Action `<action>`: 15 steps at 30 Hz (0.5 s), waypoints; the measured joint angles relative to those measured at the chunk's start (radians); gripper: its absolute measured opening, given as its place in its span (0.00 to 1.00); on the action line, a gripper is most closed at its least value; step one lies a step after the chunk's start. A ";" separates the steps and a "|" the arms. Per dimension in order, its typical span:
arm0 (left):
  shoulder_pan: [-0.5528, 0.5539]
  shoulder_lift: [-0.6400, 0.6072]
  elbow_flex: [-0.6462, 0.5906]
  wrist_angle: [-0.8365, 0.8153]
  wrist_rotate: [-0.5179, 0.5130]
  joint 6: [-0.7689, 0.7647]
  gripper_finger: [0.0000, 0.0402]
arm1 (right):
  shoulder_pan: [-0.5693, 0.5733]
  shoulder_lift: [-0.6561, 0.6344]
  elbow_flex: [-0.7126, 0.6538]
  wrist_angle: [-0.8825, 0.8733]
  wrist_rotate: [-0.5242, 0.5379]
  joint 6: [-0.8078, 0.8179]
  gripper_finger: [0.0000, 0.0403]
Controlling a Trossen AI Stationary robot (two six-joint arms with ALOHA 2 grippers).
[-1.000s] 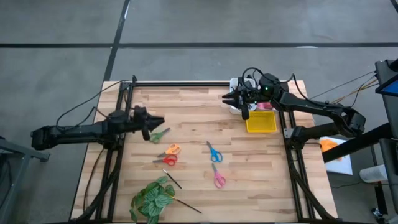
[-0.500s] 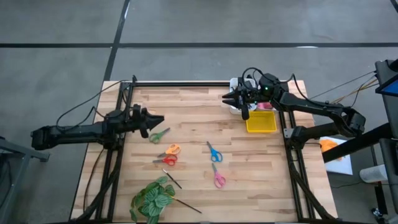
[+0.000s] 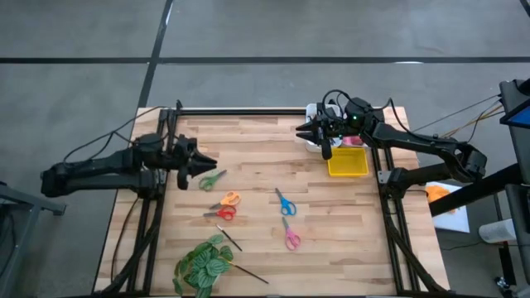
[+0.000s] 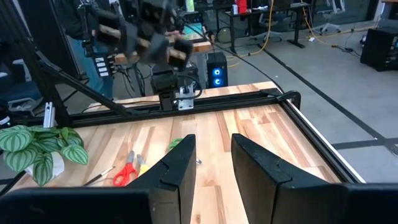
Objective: Pick & Place Paint Supplies
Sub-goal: Put the black paint brush into the white bin
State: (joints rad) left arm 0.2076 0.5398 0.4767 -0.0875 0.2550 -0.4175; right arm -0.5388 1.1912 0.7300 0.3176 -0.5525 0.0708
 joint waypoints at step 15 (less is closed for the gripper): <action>-0.384 0.408 0.322 -0.249 -0.211 0.353 0.24 | 0.000 0.000 0.000 0.000 0.002 0.000 0.25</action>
State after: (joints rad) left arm -0.1759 0.9475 0.7987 -0.3366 0.0436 -0.0646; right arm -0.5391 1.1912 0.7300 0.3177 -0.5501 0.0709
